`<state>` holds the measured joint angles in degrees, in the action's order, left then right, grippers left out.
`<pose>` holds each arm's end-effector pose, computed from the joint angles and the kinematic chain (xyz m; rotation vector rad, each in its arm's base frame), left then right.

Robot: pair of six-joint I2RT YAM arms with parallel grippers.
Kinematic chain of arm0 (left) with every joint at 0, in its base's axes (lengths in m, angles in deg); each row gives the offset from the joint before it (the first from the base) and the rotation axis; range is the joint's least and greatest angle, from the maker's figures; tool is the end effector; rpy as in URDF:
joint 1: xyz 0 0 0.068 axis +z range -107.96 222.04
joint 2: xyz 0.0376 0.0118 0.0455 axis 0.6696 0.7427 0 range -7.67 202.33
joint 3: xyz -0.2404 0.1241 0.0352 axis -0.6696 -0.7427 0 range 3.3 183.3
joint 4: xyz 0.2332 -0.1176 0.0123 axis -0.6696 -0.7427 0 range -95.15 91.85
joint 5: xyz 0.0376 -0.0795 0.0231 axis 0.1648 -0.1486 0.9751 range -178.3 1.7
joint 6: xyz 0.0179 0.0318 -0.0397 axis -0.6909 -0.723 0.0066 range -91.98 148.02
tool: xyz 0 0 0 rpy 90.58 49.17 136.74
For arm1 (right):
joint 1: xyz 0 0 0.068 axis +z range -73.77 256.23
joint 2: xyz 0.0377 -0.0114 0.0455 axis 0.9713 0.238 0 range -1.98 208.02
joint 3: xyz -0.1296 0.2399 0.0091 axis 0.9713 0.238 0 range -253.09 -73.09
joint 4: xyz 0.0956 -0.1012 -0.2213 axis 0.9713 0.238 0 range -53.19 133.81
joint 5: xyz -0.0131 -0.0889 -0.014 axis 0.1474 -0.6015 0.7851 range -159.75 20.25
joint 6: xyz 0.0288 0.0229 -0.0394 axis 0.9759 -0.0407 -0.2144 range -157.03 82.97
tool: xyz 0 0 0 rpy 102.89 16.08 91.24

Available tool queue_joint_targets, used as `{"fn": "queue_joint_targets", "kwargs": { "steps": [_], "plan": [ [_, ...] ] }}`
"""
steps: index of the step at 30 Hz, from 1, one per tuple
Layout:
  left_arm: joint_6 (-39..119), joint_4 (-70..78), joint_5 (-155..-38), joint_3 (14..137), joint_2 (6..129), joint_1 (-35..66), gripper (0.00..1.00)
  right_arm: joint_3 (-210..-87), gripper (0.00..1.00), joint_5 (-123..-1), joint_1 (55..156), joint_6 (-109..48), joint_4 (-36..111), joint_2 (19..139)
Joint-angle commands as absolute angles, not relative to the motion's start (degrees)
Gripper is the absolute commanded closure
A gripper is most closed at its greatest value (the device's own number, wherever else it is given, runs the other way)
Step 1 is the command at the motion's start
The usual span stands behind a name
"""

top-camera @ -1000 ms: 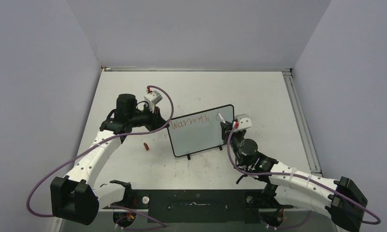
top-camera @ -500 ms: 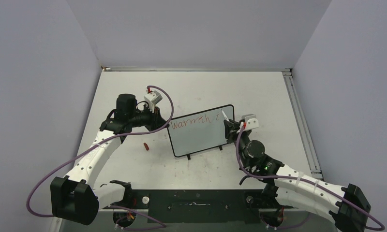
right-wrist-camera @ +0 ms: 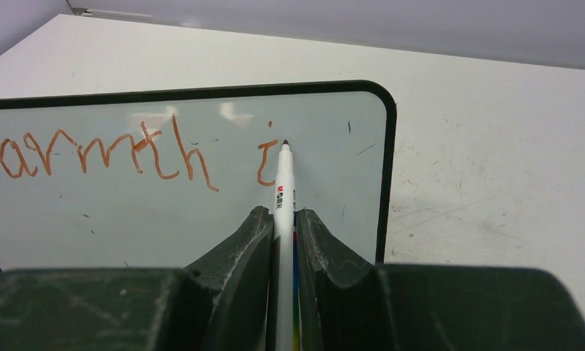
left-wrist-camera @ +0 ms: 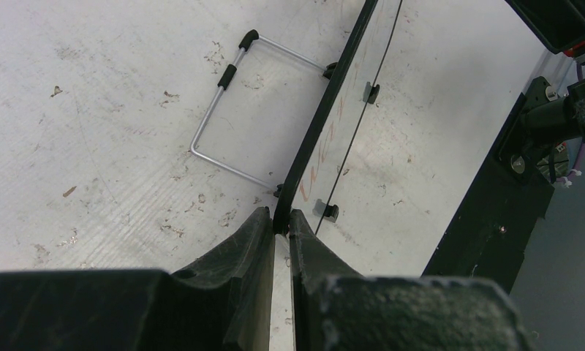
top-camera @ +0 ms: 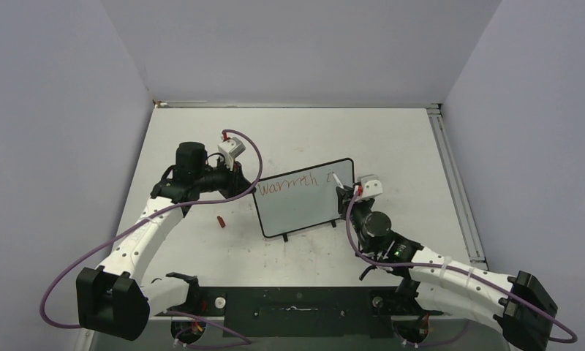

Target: Write a sentence on the whiteboard

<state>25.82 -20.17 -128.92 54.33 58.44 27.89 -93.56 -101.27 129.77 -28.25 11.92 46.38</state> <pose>0.2328 -0.0825 0.2881 0.6946 2.0632 -0.8991 0.1299 0.1445 0.2438 -0.2097 1.6162 0.3926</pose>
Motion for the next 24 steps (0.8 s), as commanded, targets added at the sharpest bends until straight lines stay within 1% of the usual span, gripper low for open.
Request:
{"fn": "queue_joint_targets", "kwargs": {
  "steps": [1, 7, 17, 24],
  "plan": [
    [24.32, -22.83, -126.31, 54.0, 58.75, 28.19, 1.0, -93.63, 0.95, -101.67, 128.95, -28.41, 8.63, 47.69],
    [24.26, -22.8, -126.31, 53.99, 58.73, 28.18, 1.0, -93.15, 0.95, -101.39, 128.75, -27.33, 9.49, 48.23],
    [24.28, -22.72, -126.46, 54.1, 58.69, 28.17, 1.0, -89.3, 0.95, -100.14, 128.88, -22.24, 12.97, 45.64],
    [24.26, -22.77, -126.45, 54.02, 58.69, 28.15, 1.0, -90.56, 0.95, -100.49, 128.95, -23.95, 11.49, 45.89]
  ]
}}
